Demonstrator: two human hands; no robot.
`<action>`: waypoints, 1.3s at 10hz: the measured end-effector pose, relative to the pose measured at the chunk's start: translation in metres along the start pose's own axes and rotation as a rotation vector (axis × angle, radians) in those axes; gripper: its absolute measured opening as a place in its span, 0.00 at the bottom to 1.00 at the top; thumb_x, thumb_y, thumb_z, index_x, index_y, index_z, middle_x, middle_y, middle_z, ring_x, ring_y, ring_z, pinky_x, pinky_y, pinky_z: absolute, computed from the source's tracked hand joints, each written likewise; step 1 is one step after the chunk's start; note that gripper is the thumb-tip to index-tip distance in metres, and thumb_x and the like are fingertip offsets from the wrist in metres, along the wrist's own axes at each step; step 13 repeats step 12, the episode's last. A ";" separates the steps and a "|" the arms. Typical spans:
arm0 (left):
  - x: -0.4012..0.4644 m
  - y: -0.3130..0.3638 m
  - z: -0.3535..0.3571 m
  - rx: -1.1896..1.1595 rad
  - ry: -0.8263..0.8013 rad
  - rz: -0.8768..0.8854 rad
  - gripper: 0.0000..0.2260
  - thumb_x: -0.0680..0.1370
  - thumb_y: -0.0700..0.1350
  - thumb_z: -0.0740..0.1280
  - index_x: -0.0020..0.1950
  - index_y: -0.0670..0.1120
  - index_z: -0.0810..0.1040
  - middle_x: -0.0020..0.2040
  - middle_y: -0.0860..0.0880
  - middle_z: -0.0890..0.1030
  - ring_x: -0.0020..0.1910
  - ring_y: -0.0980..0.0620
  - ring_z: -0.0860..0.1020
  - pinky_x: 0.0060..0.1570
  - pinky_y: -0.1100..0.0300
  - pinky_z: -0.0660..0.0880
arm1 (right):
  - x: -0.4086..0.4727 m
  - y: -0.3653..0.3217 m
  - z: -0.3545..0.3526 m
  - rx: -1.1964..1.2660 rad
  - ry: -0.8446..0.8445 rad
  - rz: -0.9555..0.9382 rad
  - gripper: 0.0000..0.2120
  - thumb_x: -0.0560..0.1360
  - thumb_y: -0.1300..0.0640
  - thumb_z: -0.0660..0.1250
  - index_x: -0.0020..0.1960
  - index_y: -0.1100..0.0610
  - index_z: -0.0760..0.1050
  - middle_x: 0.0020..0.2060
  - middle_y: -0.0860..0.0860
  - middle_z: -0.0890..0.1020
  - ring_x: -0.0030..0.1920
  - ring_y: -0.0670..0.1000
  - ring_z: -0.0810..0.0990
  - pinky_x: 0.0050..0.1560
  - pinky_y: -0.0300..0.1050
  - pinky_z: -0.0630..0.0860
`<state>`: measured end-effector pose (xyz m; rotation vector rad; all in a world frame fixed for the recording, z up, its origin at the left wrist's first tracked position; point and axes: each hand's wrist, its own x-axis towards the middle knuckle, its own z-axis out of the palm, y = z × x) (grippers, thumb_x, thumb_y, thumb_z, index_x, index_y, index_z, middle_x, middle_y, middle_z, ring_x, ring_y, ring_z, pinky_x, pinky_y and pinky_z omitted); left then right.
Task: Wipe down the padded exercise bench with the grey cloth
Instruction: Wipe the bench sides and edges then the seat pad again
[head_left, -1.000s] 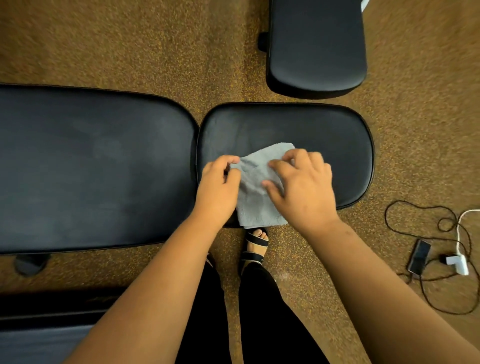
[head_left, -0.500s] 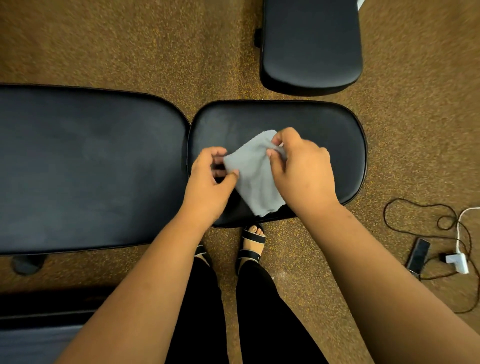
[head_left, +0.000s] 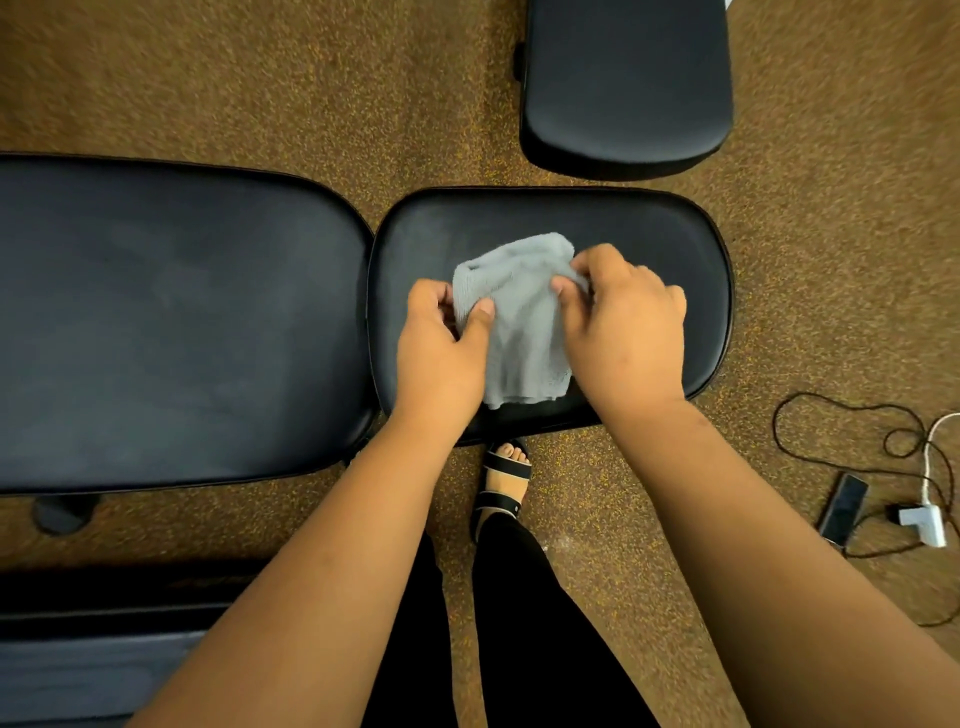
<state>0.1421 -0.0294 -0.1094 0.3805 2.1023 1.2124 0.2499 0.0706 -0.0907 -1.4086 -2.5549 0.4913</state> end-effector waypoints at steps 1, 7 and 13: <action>0.003 0.015 0.013 -0.069 -0.029 0.061 0.13 0.77 0.47 0.69 0.56 0.51 0.66 0.49 0.51 0.80 0.44 0.53 0.79 0.46 0.58 0.77 | 0.003 0.012 -0.022 0.077 0.026 0.074 0.08 0.80 0.51 0.63 0.54 0.54 0.73 0.41 0.48 0.80 0.45 0.57 0.79 0.49 0.50 0.63; -0.013 0.024 0.055 0.544 -0.198 0.524 0.16 0.72 0.46 0.71 0.60 0.47 0.77 0.61 0.50 0.72 0.59 0.49 0.70 0.57 0.59 0.68 | -0.018 0.049 -0.018 -0.102 0.036 -0.213 0.11 0.73 0.57 0.65 0.53 0.59 0.78 0.56 0.57 0.77 0.56 0.59 0.71 0.54 0.54 0.70; -0.001 0.137 0.004 0.975 -0.590 0.417 0.18 0.79 0.50 0.65 0.66 0.45 0.73 0.62 0.45 0.71 0.61 0.45 0.73 0.60 0.52 0.71 | 0.038 0.012 -0.100 -0.085 -0.551 -0.094 0.16 0.81 0.51 0.60 0.64 0.58 0.76 0.59 0.58 0.76 0.62 0.58 0.73 0.63 0.47 0.67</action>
